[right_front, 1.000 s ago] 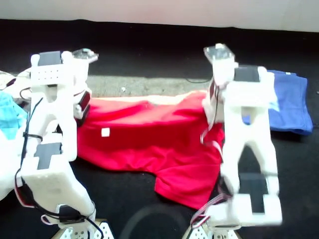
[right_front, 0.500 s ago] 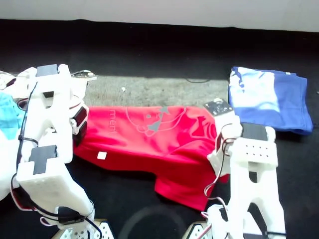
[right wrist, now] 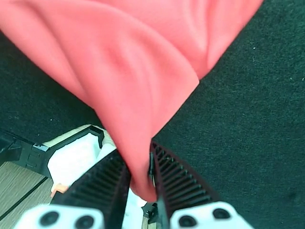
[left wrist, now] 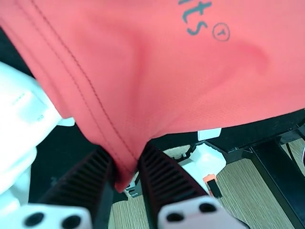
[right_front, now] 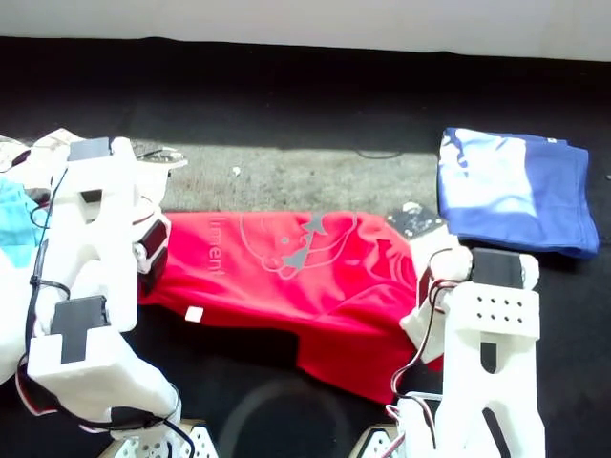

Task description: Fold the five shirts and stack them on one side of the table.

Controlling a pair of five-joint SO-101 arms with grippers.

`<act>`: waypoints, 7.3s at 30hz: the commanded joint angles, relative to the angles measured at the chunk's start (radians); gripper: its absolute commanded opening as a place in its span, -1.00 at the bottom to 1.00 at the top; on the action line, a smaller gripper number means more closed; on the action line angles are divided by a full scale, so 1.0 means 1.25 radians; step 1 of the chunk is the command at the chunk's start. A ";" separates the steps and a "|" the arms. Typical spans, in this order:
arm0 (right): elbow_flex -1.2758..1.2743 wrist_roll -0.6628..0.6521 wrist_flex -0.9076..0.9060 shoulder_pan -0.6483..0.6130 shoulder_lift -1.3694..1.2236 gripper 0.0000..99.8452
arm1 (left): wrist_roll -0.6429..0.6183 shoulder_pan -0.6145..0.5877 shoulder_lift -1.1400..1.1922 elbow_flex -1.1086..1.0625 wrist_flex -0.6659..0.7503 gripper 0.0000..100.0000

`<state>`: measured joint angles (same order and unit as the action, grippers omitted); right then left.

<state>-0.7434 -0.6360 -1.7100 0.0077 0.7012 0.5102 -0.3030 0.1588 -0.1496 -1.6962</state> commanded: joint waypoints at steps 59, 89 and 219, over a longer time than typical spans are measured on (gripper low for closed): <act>-0.004 0.144 0.330 -0.126 -0.138 -0.73 | 0.002 -0.398 0.627 0.976 -0.071 -0.97; 0.568 0.204 0.044 -0.123 -0.702 -0.73 | -0.061 -0.155 -0.174 -0.241 0.385 -0.97; 0.569 0.201 0.047 -0.199 -0.705 -0.73 | 0.193 -0.019 -0.174 -0.153 0.082 -0.95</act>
<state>-0.0760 -0.3890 -1.6471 -0.2348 -0.1841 0.7495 -0.3429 0.0115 -0.3460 -1.5167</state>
